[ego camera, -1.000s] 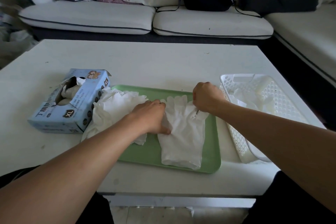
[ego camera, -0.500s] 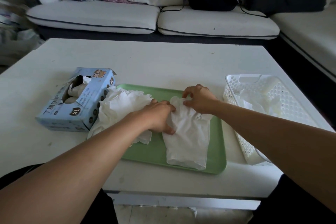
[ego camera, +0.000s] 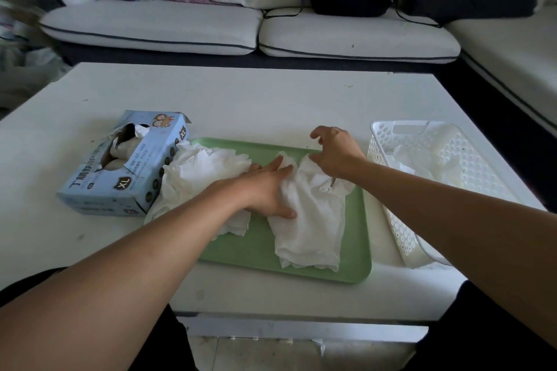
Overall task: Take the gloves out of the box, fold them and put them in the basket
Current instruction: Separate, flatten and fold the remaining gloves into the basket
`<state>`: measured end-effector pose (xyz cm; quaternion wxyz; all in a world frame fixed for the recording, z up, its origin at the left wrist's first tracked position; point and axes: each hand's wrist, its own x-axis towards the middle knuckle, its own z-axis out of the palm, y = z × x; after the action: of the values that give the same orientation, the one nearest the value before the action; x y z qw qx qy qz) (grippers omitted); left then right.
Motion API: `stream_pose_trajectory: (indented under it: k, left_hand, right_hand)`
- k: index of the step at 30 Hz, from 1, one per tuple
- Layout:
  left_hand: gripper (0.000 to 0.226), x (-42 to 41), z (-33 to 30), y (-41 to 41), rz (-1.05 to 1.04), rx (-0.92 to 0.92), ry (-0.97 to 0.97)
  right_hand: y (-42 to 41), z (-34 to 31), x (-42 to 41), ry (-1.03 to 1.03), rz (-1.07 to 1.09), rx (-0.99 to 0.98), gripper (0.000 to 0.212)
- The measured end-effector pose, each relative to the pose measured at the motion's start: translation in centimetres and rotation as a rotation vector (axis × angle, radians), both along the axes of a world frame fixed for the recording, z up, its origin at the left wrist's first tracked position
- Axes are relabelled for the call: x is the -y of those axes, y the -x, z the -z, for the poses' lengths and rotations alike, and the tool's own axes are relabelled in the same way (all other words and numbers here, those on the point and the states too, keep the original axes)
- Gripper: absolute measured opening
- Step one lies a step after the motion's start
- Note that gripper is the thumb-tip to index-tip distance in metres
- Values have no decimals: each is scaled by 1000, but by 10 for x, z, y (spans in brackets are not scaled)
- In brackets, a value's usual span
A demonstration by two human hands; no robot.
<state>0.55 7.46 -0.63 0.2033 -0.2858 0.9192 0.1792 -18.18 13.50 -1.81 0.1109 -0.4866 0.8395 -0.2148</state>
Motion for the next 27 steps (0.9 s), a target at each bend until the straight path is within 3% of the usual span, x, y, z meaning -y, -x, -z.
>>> stream_pose_trajectory:
  k: [3, 6, 9, 12, 15, 17, 20, 23, 27]
  left_hand:
    - [111, 0, 0, -3, 40, 20, 26]
    - [111, -6, 1, -7, 73, 22, 107]
    - [93, -25, -2, -13, 96, -62, 262]
    - [71, -45, -7, -21, 174, -221, 366]
    - [38, -56, -7, -30, 197, -266, 108]
    - [30, -60, -1, -36, 222, -215, -6]
    - [34, -60, 8, -41, 255, -233, 4]
    - [41, -61, 9, -42, 258, -281, -26]
    - [74, -66, 12, -45, 261, -296, 16]
  right_hand:
    - [-10, -27, -13, -52, -118, -81, 35]
    - [-32, -59, -50, -236, -340, -152, 20]
    - [-60, -64, -89, -433, -575, -81, 25]
    - [-73, -44, -109, -443, -632, -41, 30]
    - [-73, -28, -120, -399, -612, -74, 39]
    - [-70, -21, -123, -346, -575, -63, 36]
    - [-69, -17, -126, -326, -553, -34, 34]
    - [-74, -13, -127, -360, -619, -181, 26]
    - [-78, -14, -117, -401, -666, -209, 17]
